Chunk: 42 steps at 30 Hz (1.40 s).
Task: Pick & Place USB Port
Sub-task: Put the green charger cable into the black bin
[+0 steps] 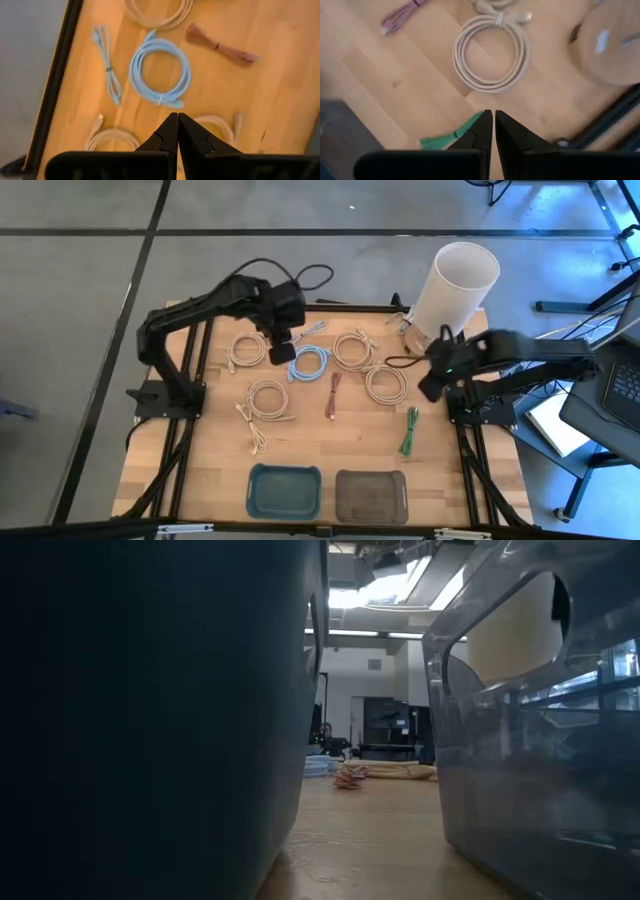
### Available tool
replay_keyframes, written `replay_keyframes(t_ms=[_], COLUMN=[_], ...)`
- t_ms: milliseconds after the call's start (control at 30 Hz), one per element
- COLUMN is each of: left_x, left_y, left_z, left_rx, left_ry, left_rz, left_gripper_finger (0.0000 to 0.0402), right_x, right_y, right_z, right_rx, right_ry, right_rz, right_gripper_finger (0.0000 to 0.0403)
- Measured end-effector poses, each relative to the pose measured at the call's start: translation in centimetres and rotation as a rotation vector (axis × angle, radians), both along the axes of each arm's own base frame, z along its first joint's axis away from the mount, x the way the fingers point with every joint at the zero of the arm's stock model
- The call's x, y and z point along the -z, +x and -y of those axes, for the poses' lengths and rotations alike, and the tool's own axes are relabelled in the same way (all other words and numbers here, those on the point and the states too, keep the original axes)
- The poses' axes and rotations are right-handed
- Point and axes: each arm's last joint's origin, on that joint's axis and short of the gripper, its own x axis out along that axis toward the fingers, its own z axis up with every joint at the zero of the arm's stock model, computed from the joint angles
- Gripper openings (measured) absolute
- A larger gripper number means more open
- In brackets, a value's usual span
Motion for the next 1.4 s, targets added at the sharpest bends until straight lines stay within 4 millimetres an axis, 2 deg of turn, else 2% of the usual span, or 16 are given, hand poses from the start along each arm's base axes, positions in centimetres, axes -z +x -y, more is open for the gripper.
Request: replay_keyframes(t_ms=[100,233,433,533,700,900,1000,1133,1267,1400], left_x=[0.6,3.5,6.7,8.4,12.2,14.9,15.6,16.0,15.7,15.3], left_y=[-1.6,-4.6,-8.1,-9.4,-10.7,-12.2,-13.9,-17.0,-20.0,-22.1], left_z=[1.0,2.7,5.0,5.8,6.7,8.1,8.8,9.4,9.5,9.2], left_rx=[-0.040,-0.137,-0.249,-0.268,-0.349,-0.332,-0.312,-0.295,-0.276,-0.277], left_ry=[0.023,0.024,-0.008,0.002,-0.082,-0.172,-0.194,-0.215,-0.211,-0.194], left_rz=[0.107,0.331,0.942,1.093,1.019,0.955,0.887,0.796,0.829,0.917], left_gripper_finger=[0.0004,0.0004,0.0004,0.0004,0.0004,0.0004,0.0003,0.0003,0.0003,0.0003], right_x=[2.5,4.4,4.1,3.9,4.4,5.9,7.9,10.6,13.0,13.4], right_y=[1.6,3.3,4.2,3.9,2.8,1.8,1.4,1.6,1.0,1.1], right_z=[-0.1,0.2,1.1,1.6,1.8,0.3,-0.9,-3.5,-5.1,-5.4], right_rx=[0.023,-0.002,-0.065,-0.052,0.084,0.259,0.351,0.419,0.468,0.462], right_ry=[0.020,-0.015,-0.108,-0.125,0.020,0.149,0.217,0.332,0.273,0.290], right_rz=[0.091,0.215,0.337,0.341,0.277,0.175,0.130,0.127,0.099,0.110], right_gripper_finger=[0.0025,0.0025,0.0025,0.0025,0.0025,0.0026,0.0026,0.0026,0.0026,0.0035])
